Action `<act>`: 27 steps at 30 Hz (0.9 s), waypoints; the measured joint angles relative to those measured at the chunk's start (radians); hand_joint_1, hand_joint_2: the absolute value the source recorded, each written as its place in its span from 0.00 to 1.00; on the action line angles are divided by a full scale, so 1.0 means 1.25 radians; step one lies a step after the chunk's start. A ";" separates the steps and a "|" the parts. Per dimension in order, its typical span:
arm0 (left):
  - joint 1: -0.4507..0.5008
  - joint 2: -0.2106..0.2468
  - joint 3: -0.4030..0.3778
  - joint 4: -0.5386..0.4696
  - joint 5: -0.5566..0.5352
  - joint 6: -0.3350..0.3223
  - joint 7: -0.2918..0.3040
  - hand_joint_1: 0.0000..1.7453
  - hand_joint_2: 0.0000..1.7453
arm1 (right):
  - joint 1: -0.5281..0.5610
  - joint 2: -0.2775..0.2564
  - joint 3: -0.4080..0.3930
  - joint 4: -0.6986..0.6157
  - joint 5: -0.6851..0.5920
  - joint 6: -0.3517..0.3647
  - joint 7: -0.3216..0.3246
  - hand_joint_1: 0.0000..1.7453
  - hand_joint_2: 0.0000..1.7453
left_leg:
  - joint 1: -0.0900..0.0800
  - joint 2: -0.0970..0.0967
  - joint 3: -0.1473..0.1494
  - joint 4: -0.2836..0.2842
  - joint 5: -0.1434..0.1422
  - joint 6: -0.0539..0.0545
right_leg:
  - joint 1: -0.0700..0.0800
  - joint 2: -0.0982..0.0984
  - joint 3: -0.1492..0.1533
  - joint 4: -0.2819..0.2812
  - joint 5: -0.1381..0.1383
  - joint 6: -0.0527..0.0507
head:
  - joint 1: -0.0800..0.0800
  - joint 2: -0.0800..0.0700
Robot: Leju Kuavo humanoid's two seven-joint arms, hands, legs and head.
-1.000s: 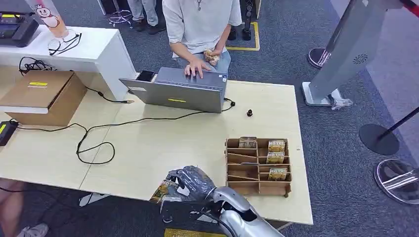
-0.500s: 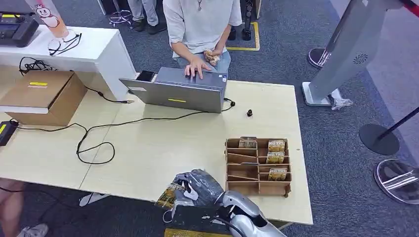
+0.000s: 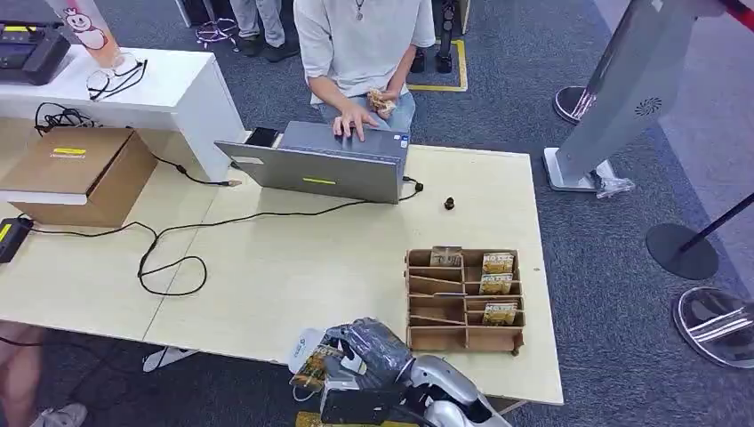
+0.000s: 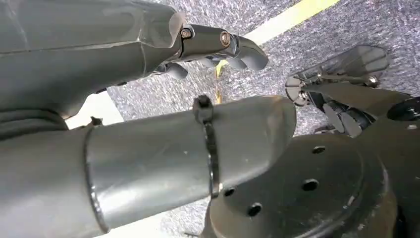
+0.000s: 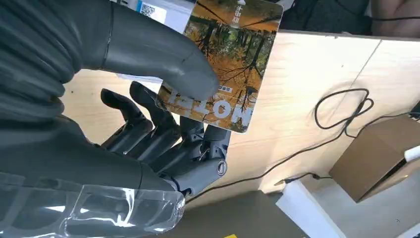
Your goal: Pass the card to the sensor for recognition and then transmit it.
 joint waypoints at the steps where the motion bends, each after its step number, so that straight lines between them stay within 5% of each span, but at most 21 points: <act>1: 0.001 -0.002 0.002 -0.004 0.000 -0.001 0.000 0.00 0.00 | 0.003 -0.002 0.000 -0.003 0.001 -0.001 -0.001 1.00 1.00 | 0.000 0.000 0.000 0.000 0.000 0.000 | 0.000 0.000 0.000 0.000 0.000 0.000 | 0.000 0.000; 27: 0.013 -0.053 0.051 -0.099 -0.033 -0.052 0.012 0.00 0.00 | 0.029 -0.016 0.001 0.021 0.071 -0.071 -0.045 1.00 1.00 | 0.000 0.000 0.000 0.000 0.000 0.000 | 0.000 0.000 0.000 0.000 0.000 0.000 | 0.000 0.000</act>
